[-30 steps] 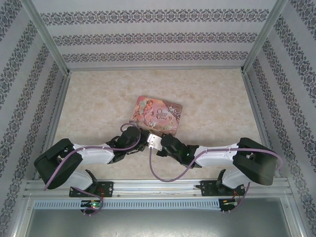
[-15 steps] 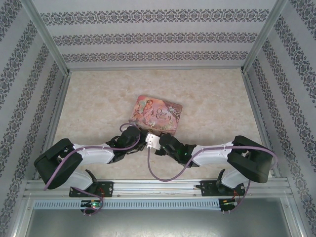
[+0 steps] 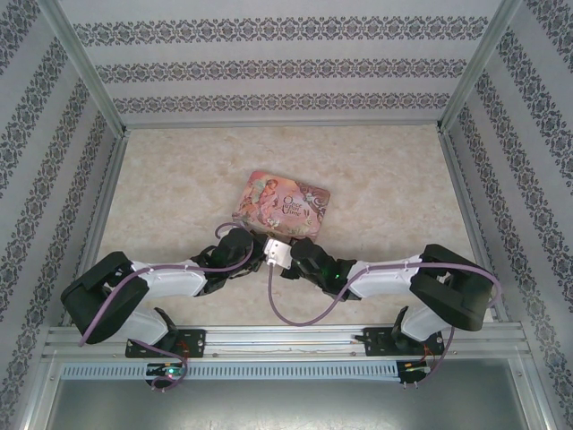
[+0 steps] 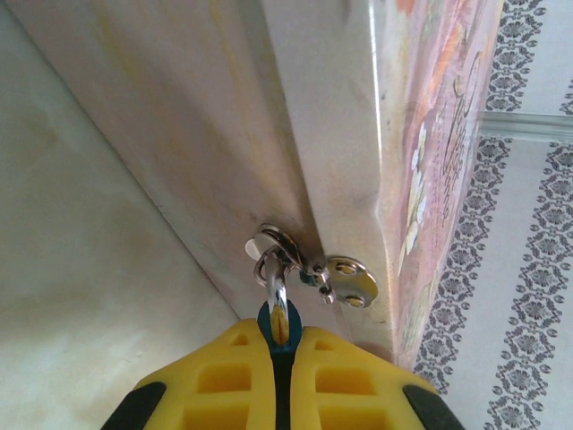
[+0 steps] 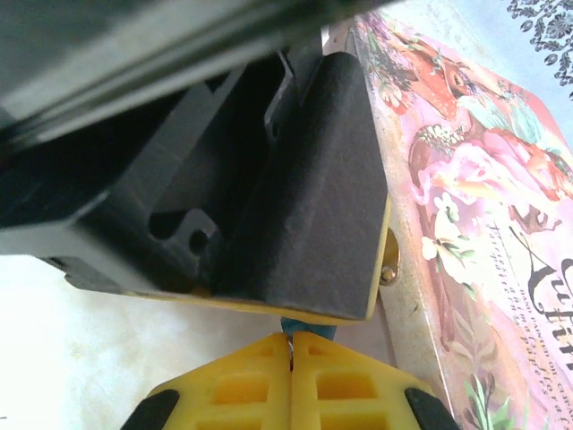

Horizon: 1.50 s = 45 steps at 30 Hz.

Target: Unlock a padlock with a key

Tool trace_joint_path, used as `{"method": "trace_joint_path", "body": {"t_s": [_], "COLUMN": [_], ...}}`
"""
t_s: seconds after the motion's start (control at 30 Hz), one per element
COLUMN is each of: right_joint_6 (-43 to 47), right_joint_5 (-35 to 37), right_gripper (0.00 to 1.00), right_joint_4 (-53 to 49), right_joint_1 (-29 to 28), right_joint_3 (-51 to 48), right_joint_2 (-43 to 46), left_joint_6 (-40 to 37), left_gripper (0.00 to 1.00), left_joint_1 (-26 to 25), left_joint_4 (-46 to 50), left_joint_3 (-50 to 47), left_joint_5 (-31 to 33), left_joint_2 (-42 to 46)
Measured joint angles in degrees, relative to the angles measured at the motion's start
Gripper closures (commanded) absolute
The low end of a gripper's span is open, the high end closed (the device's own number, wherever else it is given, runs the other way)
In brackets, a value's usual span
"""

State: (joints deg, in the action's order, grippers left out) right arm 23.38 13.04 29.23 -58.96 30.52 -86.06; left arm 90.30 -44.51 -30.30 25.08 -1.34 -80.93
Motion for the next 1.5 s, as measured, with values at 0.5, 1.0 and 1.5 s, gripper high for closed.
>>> {"method": "trace_joint_path", "body": {"t_s": [0.5, 1.0, 1.5], "right_joint_6": [-28.65, -42.49, -32.89], "right_joint_5": [-7.26, -10.1, -8.44], "right_gripper": [1.0, 1.0, 0.52], "right_joint_4": [11.8, 25.86, 14.53], "right_joint_1": [3.98, 5.62, 7.48], "right_joint_3": [-4.11, -6.75, -9.46], "right_joint_2": [-1.55, -6.91, 10.73], "left_joint_6": [0.02, 0.22, 0.2], "left_gripper": [0.96, 0.96, 0.96], "left_joint_1": [0.02, 0.39, 0.26], "left_joint_4": [-0.17, -0.79, -2.54], "left_joint_3": [0.0, -0.11, -0.22], "left_joint_5": [0.39, 1.01, -4.48], "left_joint_2": [0.11, -0.13, 0.0]}}
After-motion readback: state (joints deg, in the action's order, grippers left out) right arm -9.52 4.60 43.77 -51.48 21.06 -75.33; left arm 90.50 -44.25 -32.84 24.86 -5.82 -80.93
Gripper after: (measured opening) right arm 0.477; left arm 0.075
